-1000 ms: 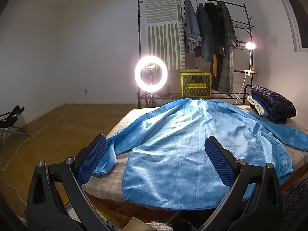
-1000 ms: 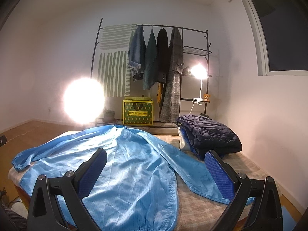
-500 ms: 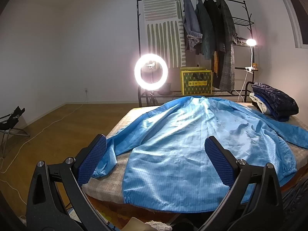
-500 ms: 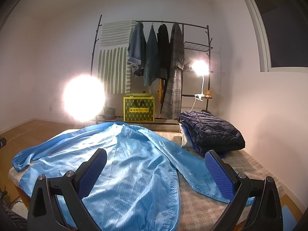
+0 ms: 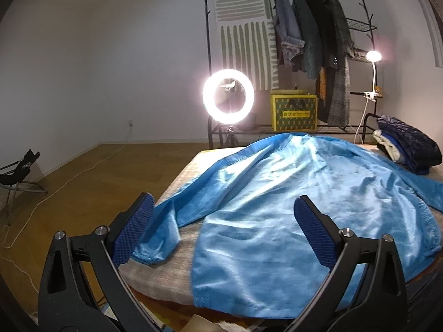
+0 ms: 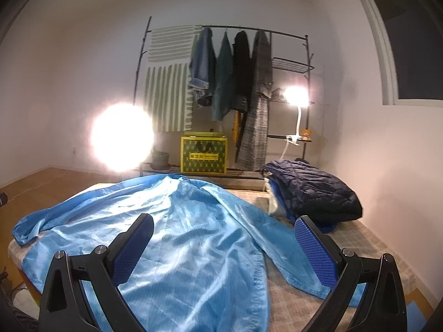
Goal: Fold large clothes
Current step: 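Lower the left tool and grasp the blue coat's sleeve cuff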
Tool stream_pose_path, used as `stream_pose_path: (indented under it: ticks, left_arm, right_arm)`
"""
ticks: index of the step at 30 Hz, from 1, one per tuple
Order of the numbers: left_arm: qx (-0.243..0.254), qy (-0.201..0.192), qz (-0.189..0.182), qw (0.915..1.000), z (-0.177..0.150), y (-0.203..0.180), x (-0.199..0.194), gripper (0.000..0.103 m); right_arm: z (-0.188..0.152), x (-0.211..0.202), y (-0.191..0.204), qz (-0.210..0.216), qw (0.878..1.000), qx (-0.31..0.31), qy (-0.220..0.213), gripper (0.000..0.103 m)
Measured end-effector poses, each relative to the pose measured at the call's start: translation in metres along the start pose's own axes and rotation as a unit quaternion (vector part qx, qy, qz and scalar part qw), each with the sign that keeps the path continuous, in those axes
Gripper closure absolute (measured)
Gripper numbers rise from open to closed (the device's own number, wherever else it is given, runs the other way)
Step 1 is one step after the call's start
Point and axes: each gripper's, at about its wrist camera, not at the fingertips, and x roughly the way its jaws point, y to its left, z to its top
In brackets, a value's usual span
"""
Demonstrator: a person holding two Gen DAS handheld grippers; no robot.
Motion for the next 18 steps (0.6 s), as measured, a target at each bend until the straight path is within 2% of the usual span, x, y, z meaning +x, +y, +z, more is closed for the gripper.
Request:
stream_pose_path:
  ticks: [4, 5, 7, 10, 11, 13, 15, 18]
  left_arm:
    - [-0.012, 0.027, 0.013, 0.9995, -0.002, 0.035, 0.035, 0.006]
    - [-0.012, 0.034, 0.018, 0.9992, -0.002, 0.044, 0.045, 0.01]
    - [-0.021, 0.056, 0.021, 0.998, -0.005, 0.067, 0.068, 0.013]
    - [-0.057, 0.101, 0.002, 0.9932, -0.012, 0.106, 0.107, 0.021]
    - [-0.075, 0.116, 0.002, 0.9904, -0.016, 0.123, 0.12, 0.029]
    - [-0.102, 0.145, -0.012, 0.9841, -0.025, 0.15, 0.142, 0.031]
    - [-0.124, 0.17, -0.023, 0.9774, -0.036, 0.172, 0.162, 0.035]
    - [-0.122, 0.198, -0.025, 0.9723, -0.051, 0.186, 0.183, 0.036]
  right_arm:
    - [0.005, 0.021, 0.012, 0.038, 0.999, 0.003, 0.016, 0.0]
    - [0.008, 0.028, 0.015, 0.044, 0.999, 0.001, 0.024, 0.0]
    - [0.012, 0.041, 0.022, 0.055, 0.998, 0.001, 0.035, 0.0]
    - [0.02, 0.062, 0.032, 0.071, 0.996, 0.006, 0.053, 0.0]
    - [0.023, 0.069, 0.035, 0.078, 0.995, 0.006, 0.058, 0.001]
    - [0.026, 0.082, 0.042, 0.092, 0.993, 0.008, 0.067, 0.005]
    - [0.028, 0.095, 0.048, 0.12, 0.989, 0.014, 0.086, 0.014]
    - [0.023, 0.112, 0.055, 0.153, 0.981, 0.025, 0.117, 0.027]
